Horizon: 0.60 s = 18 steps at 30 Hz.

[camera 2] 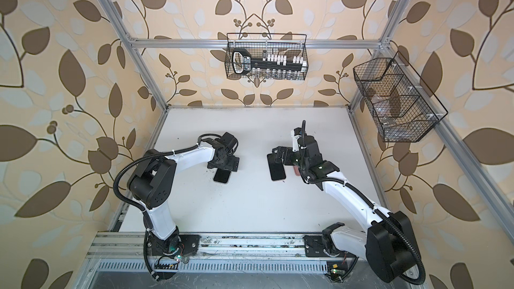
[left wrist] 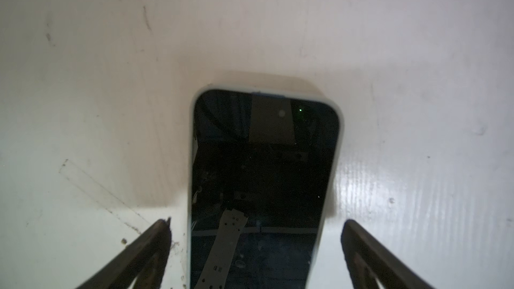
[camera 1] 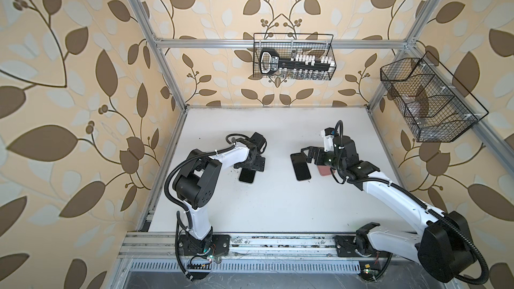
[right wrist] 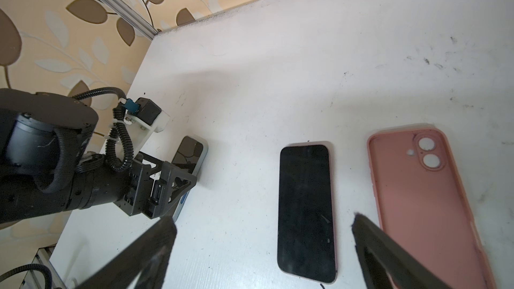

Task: Take the phone out of the phone case
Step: Pick up the phone from the center of the table.

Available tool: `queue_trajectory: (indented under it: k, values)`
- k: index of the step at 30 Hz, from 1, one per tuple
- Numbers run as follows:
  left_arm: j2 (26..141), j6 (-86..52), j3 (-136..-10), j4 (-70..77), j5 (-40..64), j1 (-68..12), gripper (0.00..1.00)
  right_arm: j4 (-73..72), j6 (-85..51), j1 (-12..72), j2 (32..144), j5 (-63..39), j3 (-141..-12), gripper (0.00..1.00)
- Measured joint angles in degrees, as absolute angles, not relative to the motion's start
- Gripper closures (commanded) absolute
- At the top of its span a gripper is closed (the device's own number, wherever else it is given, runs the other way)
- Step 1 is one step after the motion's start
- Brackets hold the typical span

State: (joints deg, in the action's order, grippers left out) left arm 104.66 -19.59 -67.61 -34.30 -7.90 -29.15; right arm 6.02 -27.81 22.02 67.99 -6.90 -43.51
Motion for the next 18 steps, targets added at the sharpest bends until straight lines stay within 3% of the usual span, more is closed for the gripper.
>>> queue_trajectory:
  k: [18]
  values:
    - [106.26,-18.57,-67.61,-33.10,-7.90,-28.75,0.09,6.04,-27.79,21.58,67.99,-7.09,-43.38,0.00]
